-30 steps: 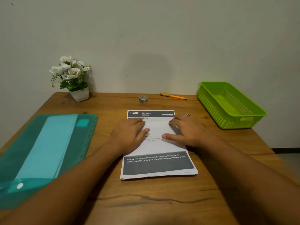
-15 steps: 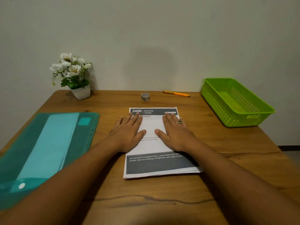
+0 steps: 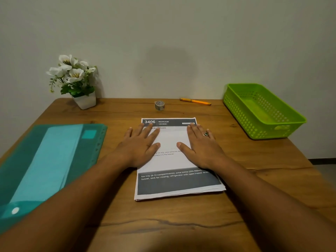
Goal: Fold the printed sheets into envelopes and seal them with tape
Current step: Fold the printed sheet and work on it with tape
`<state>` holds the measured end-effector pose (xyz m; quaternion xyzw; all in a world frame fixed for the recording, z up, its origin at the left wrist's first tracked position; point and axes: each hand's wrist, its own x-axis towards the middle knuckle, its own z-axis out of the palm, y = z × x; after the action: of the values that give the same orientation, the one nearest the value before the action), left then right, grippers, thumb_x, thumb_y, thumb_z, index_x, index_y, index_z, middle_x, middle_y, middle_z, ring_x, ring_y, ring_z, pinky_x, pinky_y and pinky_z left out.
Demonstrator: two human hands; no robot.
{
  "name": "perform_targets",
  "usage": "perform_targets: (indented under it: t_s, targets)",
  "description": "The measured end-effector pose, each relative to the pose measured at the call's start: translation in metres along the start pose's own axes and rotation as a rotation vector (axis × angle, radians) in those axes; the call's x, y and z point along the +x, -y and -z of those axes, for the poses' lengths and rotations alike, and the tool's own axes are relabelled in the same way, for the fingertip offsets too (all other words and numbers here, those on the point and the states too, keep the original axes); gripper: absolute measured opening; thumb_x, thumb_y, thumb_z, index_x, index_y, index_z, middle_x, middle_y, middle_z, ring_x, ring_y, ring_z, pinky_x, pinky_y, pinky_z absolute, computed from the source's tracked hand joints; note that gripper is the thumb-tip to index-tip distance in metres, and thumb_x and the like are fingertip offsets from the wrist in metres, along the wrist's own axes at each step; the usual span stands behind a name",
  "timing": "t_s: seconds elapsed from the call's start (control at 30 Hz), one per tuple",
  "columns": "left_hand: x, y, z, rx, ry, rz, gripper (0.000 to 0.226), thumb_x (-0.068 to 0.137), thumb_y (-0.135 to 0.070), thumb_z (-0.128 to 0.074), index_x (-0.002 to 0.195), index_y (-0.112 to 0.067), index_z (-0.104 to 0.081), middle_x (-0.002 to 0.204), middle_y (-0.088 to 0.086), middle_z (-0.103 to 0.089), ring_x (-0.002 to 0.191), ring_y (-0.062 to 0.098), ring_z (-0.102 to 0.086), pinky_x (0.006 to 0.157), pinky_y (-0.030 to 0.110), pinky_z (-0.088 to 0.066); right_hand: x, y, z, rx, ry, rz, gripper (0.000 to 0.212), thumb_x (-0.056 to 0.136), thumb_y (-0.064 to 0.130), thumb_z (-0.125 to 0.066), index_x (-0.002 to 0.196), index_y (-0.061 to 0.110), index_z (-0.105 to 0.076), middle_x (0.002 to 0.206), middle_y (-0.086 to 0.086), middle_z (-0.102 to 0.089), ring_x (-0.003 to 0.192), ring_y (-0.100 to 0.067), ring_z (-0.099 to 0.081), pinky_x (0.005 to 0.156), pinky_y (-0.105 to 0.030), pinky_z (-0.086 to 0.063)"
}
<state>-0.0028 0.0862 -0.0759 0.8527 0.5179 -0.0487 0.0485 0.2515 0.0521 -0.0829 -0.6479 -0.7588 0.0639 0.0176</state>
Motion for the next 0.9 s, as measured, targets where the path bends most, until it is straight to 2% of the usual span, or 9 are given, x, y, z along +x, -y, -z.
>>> perform_targets:
  t_s: [0.2, 0.37, 0.43, 0.57, 0.67, 0.77, 0.9]
  targets:
    - [-0.008, 0.007, -0.001, -0.015, -0.042, 0.043, 0.064, 0.105, -0.059, -0.01, 0.162, -0.034, 0.005, 0.171, -0.003, 0.011, 0.157, 0.021, 0.008, 0.126, 0.051, 0.004, 0.001, 0.009, 0.006, -0.045, 0.024, -0.004, 0.088, 0.102, 0.069, -0.015, 0.165, 0.009, -0.004, 0.174, -0.01, -0.002, 0.16, -0.025, 0.003, 0.129, -0.053, 0.0]
    - [-0.008, 0.008, -0.002, -0.013, -0.073, 0.043, 0.063, 0.106, -0.057, -0.012, 0.162, -0.034, 0.003, 0.171, -0.002, 0.009, 0.157, 0.022, 0.006, 0.126, 0.052, 0.001, 0.004, 0.07, -0.003, 0.014, -0.01, 0.233, 0.075, 0.108, 0.054, -0.022, 0.165, 0.007, -0.008, 0.174, -0.012, -0.005, 0.16, -0.026, 0.0, 0.129, -0.049, -0.001]
    - [-0.009, 0.008, -0.003, -0.002, -0.075, 0.048, 0.062, 0.106, -0.056, -0.011, 0.162, -0.035, 0.004, 0.171, -0.003, 0.009, 0.157, 0.021, 0.006, 0.126, 0.052, 0.0, 0.005, 0.082, -0.008, 0.03, -0.034, 0.267, 0.072, 0.109, 0.051, -0.023, 0.165, 0.009, -0.01, 0.174, -0.011, -0.006, 0.161, -0.024, -0.001, 0.13, -0.047, 0.0]
    - [-0.008, 0.008, -0.002, -0.02, -0.074, 0.046, 0.063, 0.106, -0.056, -0.012, 0.163, -0.034, 0.004, 0.171, -0.003, 0.009, 0.157, 0.021, 0.006, 0.126, 0.052, 0.002, 0.003, 0.058, -0.004, 0.047, 0.009, 0.226, 0.083, 0.105, 0.066, -0.021, 0.166, 0.013, -0.004, 0.174, -0.006, 0.0, 0.16, -0.019, 0.005, 0.129, -0.043, 0.004]
    - [-0.009, 0.008, -0.002, -0.023, -0.064, 0.044, 0.065, 0.105, -0.058, -0.009, 0.163, -0.033, 0.003, 0.171, -0.003, 0.009, 0.157, 0.021, 0.007, 0.126, 0.052, 0.002, -0.002, 0.019, 0.003, 0.033, 0.045, 0.114, 0.091, 0.1, 0.073, -0.019, 0.166, 0.013, 0.0, 0.174, -0.004, 0.005, 0.16, -0.018, 0.007, 0.128, -0.043, 0.004]
    - [-0.009, 0.008, -0.002, -0.023, -0.054, 0.044, 0.07, 0.101, -0.063, -0.004, 0.163, -0.031, 0.004, 0.171, -0.003, 0.009, 0.157, 0.02, 0.008, 0.126, 0.052, 0.002, -0.008, -0.009, 0.006, 0.019, 0.036, 0.016, 0.094, 0.098, 0.076, -0.016, 0.166, 0.013, -0.002, 0.174, -0.005, 0.002, 0.16, -0.019, 0.006, 0.129, -0.046, 0.004]
    - [-0.008, -0.005, -0.001, -0.008, -0.042, 0.114, 0.076, 0.101, -0.065, -0.007, 0.163, -0.023, 0.004, 0.171, 0.003, 0.008, 0.157, 0.025, 0.01, 0.125, 0.057, 0.006, -0.009, -0.009, 0.003, 0.027, 0.021, -0.004, 0.091, 0.1, 0.074, -0.017, 0.166, 0.012, -0.004, 0.174, -0.005, 0.0, 0.16, -0.019, 0.006, 0.129, -0.047, 0.002]
